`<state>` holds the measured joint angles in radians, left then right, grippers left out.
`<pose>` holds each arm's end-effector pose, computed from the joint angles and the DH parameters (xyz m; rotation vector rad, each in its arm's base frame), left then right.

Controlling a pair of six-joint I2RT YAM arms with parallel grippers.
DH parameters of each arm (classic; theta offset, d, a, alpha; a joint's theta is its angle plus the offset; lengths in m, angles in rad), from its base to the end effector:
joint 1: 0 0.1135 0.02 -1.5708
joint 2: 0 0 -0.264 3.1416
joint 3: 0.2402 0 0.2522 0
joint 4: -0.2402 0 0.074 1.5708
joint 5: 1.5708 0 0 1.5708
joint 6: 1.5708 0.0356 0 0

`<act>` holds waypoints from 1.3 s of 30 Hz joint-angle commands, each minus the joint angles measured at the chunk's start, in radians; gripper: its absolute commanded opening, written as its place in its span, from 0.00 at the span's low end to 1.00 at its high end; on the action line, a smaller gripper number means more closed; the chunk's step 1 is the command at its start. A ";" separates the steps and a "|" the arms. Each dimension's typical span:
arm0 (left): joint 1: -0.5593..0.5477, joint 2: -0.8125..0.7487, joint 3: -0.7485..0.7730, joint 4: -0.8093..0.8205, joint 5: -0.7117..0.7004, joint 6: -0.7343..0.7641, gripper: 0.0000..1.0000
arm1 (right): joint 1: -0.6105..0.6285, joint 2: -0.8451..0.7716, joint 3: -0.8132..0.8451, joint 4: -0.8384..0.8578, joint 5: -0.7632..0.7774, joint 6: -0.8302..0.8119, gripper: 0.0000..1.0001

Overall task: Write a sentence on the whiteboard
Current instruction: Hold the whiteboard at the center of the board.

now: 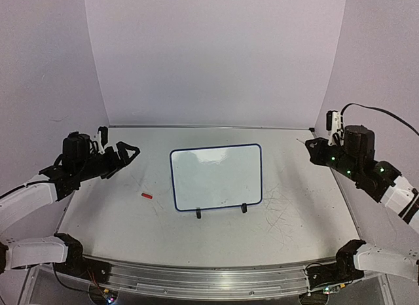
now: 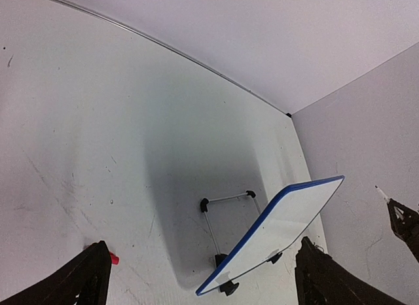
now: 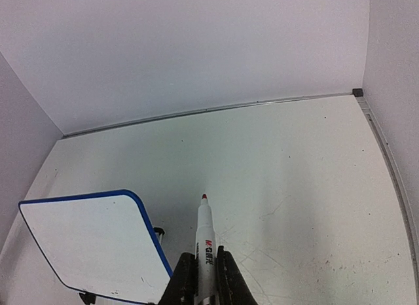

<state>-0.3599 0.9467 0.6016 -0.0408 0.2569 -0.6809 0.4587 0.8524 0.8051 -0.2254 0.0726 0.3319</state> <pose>0.1999 -0.0849 0.2605 -0.1520 2.0571 -0.9181 0.1798 0.0859 0.3311 -0.0670 1.8693 0.4836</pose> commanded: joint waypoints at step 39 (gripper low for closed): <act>-0.055 0.796 -0.058 1.162 0.713 -0.007 0.58 | 0.604 0.684 0.419 0.342 -0.016 -0.103 0.00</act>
<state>-0.3948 1.6945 0.4858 1.0396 0.9398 -0.7268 1.0657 1.5361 1.1680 0.0314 0.0654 0.2363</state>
